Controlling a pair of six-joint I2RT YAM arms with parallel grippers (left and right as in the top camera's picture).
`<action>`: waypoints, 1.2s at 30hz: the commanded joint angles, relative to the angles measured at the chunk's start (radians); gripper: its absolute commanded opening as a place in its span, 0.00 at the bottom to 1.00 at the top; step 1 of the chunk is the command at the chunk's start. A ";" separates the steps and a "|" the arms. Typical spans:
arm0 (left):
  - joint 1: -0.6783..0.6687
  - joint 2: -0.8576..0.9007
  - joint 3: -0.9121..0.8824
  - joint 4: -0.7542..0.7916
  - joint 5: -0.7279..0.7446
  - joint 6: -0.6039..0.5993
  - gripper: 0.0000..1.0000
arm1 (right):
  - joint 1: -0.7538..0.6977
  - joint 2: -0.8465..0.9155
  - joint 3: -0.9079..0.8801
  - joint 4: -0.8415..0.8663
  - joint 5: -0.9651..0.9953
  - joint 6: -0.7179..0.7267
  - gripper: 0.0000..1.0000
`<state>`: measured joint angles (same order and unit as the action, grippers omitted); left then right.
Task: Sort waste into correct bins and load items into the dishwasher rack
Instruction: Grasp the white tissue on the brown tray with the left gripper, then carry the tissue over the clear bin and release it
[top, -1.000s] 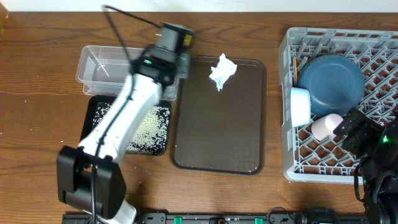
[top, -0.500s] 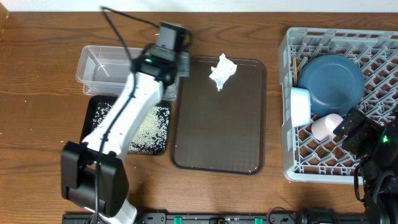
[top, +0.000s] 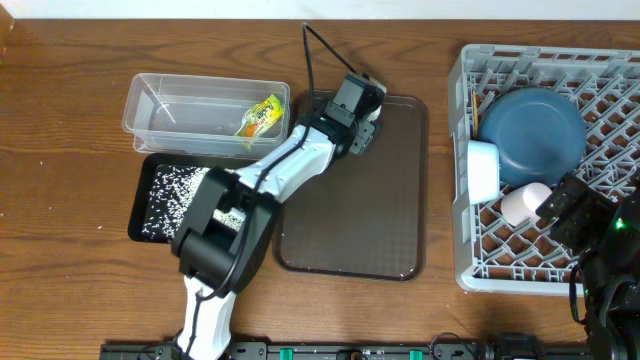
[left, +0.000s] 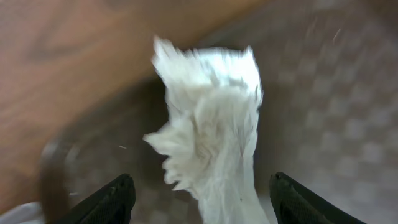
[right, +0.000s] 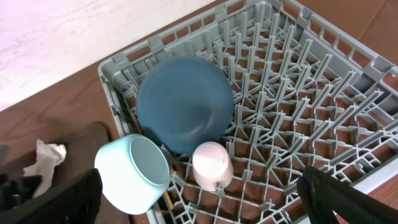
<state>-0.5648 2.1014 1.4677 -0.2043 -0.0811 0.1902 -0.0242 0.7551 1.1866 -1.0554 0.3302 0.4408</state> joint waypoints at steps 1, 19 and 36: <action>0.004 0.005 0.006 0.003 0.021 0.040 0.72 | -0.016 -0.001 0.010 -0.001 0.010 0.011 0.99; 0.005 -0.177 0.006 -0.162 0.123 -0.055 0.06 | -0.016 -0.001 0.010 -0.001 0.010 0.011 0.99; 0.220 -0.349 0.006 -0.279 -0.089 -0.137 0.06 | -0.016 -0.001 0.010 -0.001 0.010 0.011 0.99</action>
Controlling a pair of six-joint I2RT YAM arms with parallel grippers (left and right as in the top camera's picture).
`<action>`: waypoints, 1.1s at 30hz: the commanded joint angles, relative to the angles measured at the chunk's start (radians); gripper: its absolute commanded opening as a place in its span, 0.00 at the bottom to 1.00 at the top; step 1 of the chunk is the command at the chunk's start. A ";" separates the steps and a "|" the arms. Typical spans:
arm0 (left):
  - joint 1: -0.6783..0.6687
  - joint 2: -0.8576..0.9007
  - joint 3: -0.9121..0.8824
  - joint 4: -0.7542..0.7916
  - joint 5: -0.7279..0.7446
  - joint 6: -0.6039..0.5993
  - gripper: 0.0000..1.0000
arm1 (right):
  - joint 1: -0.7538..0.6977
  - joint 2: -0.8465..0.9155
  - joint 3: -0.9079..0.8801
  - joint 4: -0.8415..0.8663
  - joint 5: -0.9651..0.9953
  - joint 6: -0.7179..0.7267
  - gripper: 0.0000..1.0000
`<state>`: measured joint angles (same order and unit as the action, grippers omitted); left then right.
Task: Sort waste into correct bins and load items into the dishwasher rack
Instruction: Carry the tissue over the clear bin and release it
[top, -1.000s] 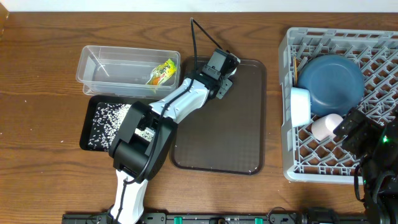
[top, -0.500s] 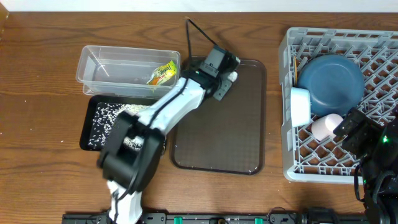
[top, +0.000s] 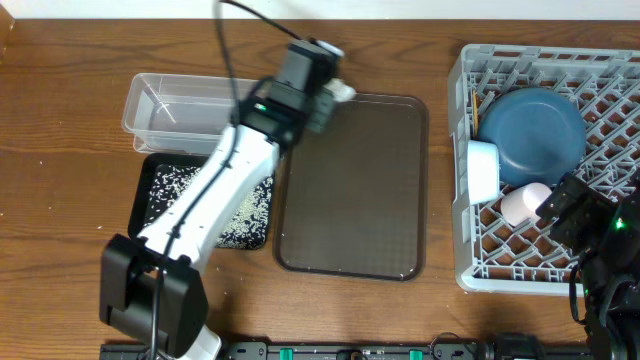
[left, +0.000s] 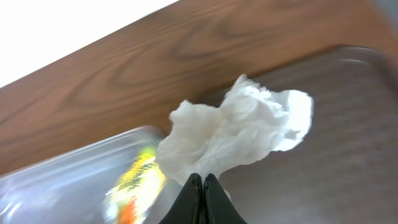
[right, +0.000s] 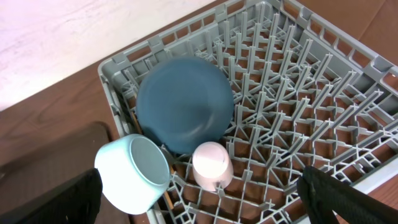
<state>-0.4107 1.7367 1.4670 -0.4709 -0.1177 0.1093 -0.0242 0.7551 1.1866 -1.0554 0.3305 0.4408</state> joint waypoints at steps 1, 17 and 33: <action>0.089 0.018 0.007 -0.019 -0.051 -0.072 0.06 | -0.016 -0.001 0.010 -0.001 0.010 0.011 0.99; 0.065 -0.216 0.007 -0.274 -0.048 -0.168 0.87 | -0.016 -0.001 0.010 -0.001 0.010 0.011 0.99; -0.069 -0.694 0.007 -0.573 -0.048 -0.167 0.93 | -0.016 -0.001 0.010 -0.001 0.010 0.011 0.99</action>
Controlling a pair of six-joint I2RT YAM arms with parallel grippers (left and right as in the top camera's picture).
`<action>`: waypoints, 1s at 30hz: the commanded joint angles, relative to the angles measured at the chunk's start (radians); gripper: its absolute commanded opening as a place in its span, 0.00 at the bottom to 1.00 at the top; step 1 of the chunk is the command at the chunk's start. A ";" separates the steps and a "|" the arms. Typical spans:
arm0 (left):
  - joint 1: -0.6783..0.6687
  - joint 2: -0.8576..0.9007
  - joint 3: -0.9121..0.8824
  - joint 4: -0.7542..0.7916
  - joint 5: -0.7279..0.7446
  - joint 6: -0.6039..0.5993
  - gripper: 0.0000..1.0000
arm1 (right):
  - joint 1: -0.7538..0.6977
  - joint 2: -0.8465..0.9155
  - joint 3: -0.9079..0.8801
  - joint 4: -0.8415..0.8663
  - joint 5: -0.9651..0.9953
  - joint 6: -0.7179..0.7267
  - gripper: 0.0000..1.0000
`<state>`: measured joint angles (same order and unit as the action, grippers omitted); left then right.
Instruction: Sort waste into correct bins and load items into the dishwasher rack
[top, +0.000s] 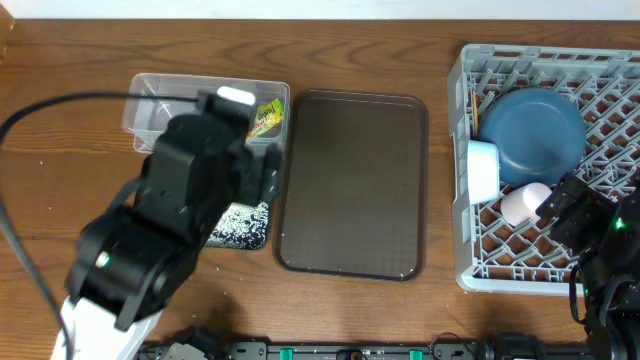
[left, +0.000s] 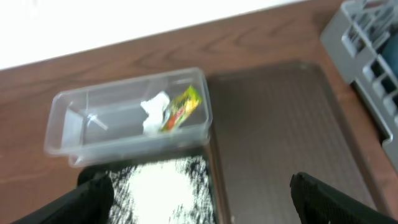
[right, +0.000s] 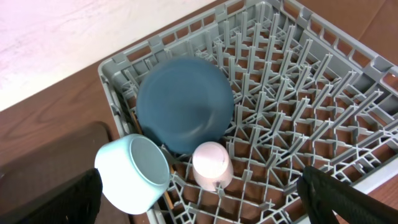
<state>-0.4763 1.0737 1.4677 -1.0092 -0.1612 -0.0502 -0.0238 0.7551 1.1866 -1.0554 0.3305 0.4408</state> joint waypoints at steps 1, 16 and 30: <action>-0.003 -0.045 0.006 -0.054 -0.006 -0.007 0.93 | -0.016 -0.001 0.010 -0.001 0.010 0.011 0.99; 0.178 -0.346 -0.473 0.406 0.020 0.135 0.93 | -0.016 -0.001 0.010 -0.001 0.010 0.011 0.99; 0.339 -0.893 -1.078 0.788 0.072 0.136 0.94 | -0.016 -0.001 0.010 -0.001 0.010 0.011 0.99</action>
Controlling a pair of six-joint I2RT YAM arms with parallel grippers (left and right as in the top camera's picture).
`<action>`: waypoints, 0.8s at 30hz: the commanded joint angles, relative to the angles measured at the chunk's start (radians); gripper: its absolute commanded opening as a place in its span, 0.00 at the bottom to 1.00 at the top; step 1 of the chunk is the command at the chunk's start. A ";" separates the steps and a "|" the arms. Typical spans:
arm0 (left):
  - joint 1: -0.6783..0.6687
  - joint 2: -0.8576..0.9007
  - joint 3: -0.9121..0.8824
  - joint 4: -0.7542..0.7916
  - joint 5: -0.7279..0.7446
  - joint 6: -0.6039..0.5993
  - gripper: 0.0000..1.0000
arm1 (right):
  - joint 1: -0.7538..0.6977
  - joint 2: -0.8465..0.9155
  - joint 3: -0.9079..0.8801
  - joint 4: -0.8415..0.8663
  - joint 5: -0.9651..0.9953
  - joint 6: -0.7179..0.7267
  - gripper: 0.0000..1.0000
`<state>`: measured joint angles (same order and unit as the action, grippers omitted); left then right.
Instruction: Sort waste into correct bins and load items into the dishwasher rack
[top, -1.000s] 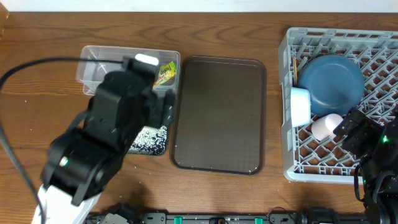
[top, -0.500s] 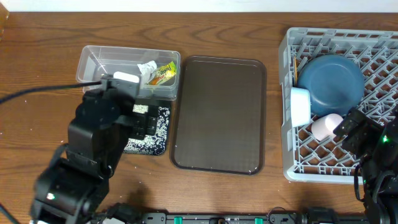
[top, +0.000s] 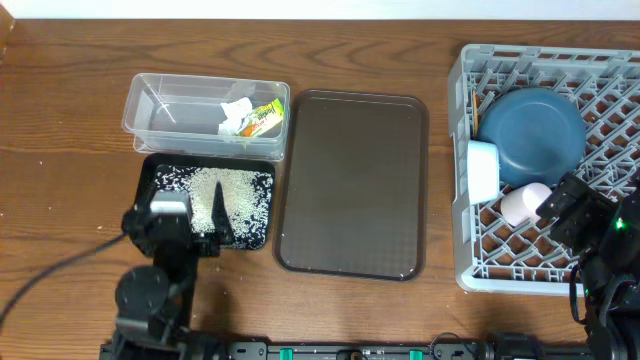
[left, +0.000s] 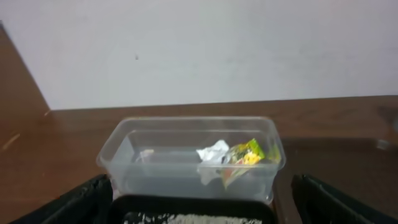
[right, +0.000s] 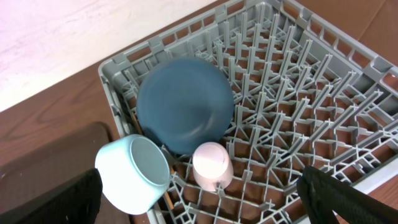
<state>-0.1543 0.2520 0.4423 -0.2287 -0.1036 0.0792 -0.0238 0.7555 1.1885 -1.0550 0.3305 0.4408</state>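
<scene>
A crumpled white tissue (top: 235, 108) and a yellow wrapper (top: 263, 117) lie in the clear bin (top: 150, 112); the left wrist view shows the tissue (left: 213, 153) through the bin's wall. My left gripper (top: 195, 222) sits low at the table's front left, open and holding nothing (left: 202, 202), facing the bins. The grey dish rack (top: 462, 235) holds a blue plate (top: 530, 135), a light blue cup (top: 483, 170) and a pink cup (top: 525, 203). My right gripper (right: 199, 202) hangs open over the rack's near side.
A black bin (top: 145, 200) with white crumbs sits in front of the clear bin. A bare brown tray (top: 352, 180) lies between the bins and the rack. A white wall (left: 199, 50) stands behind the table.
My left arm was up over the bins; now it is drawn back low at the table's front edge, gripper still open. Tissue and wrapper lie unmoved in the clear bin. Right arm unchanged.
My left gripper stood open around the tissue at the far end of the brown tray. Then it was shut on the tissue, lifted beside the clear bin. Then the tissue lay in the bin and the gripper was open above. Now the arm is drawn back.
</scene>
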 joint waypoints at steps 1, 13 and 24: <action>0.022 -0.098 -0.077 0.010 0.014 0.006 0.94 | -0.016 -0.001 0.008 -0.001 0.010 0.011 0.99; 0.036 -0.251 -0.399 0.201 0.018 0.004 0.94 | -0.016 -0.001 0.008 -0.001 0.010 0.011 0.99; 0.044 -0.247 -0.438 0.200 0.018 0.003 0.94 | -0.016 -0.001 0.008 -0.001 0.010 0.011 0.99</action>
<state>-0.1177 0.0120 0.0204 -0.0101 -0.0853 0.0792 -0.0238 0.7551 1.1885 -1.0557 0.3305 0.4408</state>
